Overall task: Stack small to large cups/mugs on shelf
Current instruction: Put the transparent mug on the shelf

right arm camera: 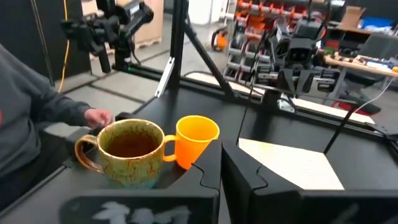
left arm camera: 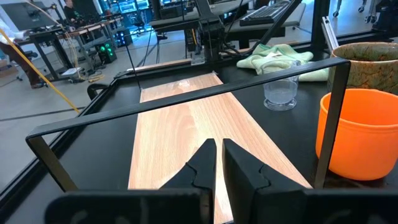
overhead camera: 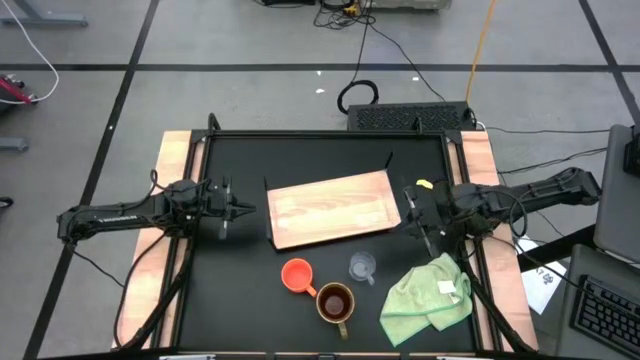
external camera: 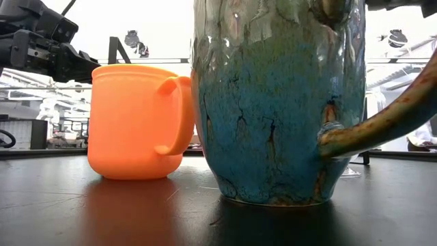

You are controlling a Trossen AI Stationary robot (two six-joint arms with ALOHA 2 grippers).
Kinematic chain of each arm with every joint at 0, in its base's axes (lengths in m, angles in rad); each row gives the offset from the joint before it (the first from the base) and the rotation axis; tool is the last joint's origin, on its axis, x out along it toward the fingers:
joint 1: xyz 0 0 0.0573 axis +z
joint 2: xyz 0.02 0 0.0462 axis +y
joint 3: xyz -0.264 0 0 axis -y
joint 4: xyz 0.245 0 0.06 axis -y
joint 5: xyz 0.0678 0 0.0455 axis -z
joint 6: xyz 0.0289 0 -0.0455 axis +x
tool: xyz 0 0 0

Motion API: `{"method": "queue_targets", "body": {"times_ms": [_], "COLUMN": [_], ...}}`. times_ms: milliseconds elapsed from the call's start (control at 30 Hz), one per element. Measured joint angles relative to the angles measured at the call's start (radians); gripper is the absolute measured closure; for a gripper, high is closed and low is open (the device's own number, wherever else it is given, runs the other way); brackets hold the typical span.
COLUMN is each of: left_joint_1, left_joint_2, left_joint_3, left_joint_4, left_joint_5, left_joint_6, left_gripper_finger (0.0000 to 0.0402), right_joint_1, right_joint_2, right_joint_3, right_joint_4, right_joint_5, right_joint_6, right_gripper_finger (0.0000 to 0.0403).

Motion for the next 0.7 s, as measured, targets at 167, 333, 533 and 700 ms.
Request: {"method": "queue_targets", "body": {"times_ms": [167,333,533,700], "left_joint_1": [0.000,0.000,0.000,0.000], "left_joint_2": [0.000,0.000,0.000,0.000], "left_joint_3": [0.000,0.000,0.000,0.000], "left_joint_4": [0.000,0.000,0.000,0.000], "left_joint_5": [0.000,0.000,0.000,0.000], "left_joint_6": [0.000,0.000,0.000,0.000], "left_gripper_finger": [0.0371,0.0371,0.0371,0.0371], "right_joint_1": [0.027,0.044,0.043,0.043], "right_joint_2": [0.105,0.235,0.380,0.454], "right_joint_3": [0.089,0.183,0.250,0.313], "right_joint_4": [-0.044,-0.147,-0.220,-0.322], "right_joint_5": [0.000,0.002,0.005,0.006], "right_joint_6": [0.024,0.072,0.106,0.112], "right_gripper_finger": [0.0403,0.0403,0.0403,0.0403]}}
